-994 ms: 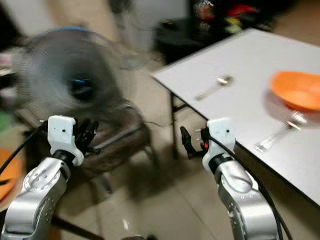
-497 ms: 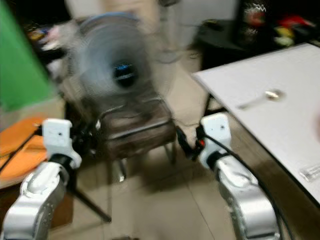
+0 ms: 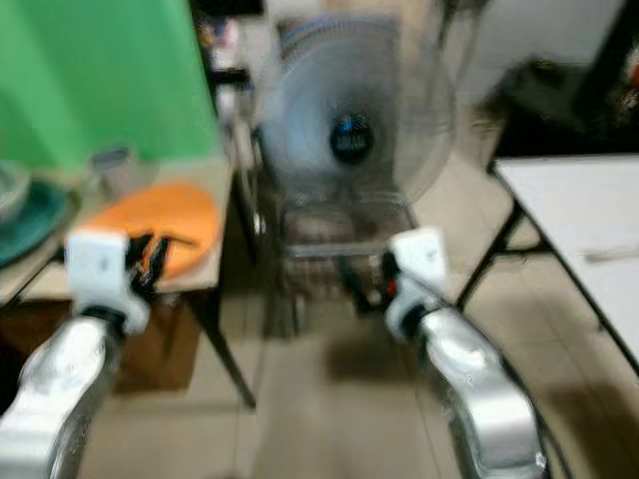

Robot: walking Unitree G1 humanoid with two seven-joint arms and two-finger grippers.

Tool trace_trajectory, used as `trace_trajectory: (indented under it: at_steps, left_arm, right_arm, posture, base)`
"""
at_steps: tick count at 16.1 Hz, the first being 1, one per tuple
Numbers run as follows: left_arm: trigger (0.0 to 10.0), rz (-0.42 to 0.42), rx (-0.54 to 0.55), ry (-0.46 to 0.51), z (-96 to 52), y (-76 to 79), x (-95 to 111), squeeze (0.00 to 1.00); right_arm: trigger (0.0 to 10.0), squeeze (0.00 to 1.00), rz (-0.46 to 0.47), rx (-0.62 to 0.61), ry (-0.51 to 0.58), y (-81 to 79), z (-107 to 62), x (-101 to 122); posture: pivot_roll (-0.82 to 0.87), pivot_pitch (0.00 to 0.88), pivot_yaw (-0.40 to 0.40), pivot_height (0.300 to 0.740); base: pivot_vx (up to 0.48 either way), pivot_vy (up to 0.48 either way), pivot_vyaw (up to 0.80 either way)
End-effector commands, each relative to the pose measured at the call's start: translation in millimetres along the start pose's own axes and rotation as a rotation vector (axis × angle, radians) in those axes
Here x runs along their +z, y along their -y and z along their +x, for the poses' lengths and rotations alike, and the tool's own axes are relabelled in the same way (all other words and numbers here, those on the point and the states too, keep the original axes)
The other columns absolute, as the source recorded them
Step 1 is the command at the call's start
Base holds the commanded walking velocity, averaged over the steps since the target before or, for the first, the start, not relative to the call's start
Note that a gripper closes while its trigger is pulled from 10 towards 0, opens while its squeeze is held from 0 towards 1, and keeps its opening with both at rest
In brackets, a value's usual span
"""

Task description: Setting the table

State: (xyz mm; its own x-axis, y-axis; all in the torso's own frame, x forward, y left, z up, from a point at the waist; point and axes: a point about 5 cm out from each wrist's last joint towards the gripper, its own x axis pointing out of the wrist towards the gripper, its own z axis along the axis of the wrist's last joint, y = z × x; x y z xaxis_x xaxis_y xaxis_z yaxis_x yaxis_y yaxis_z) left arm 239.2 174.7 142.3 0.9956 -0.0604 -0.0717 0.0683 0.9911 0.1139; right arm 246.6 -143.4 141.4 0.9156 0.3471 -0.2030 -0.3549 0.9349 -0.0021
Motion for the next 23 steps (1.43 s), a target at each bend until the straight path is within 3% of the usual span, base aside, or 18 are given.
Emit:
trace_trajectory:
  at_steps: [1, 6, 12, 23]
  left_arm:
    - [10.0, -0.001, -0.037, 0.015, 2.7, 5.4, 5.7, 0.0]
    - [10.0, 0.013, -0.049, 0.007, 4.0, 4.1, 5.6, 0.0]
    - [10.0, 0.022, -0.06, 0.004, 6.4, 0.9, 6.8, 0.0]
    - [10.0, 0.048, -0.156, -0.002, 16.5, 4.1, 5.3, 0.0]
  right_arm:
    - [10.0, 0.93, -0.011, -0.037, 0.004, 7.6, -3.1, 1.5]
    - [10.0, 0.91, -0.02, -0.074, 0.01, 12.8, -2.5, 2.6]
    - [10.0, 0.73, 0.004, -0.131, 0.016, 18.8, 1.0, 4.1]
    - [10.0, 0.71, 0.027, -0.133, 0.015, 18.8, 0.8, 4.4]
  posture:
    - [0.0, 0.0, 0.067, 0.74]
    - [0.0, 0.0, 0.073, 0.74]
    - [0.01, 0.0, 0.07, 0.74]
    - [-0.02, 0.0, 0.089, 0.74]
  base:
    - [0.292, 0.0, 0.8]
    - [0.299, 0.0, 0.8]
    - [0.298, 0.0, 0.0]
    - [0.298, 0.0, -0.1]
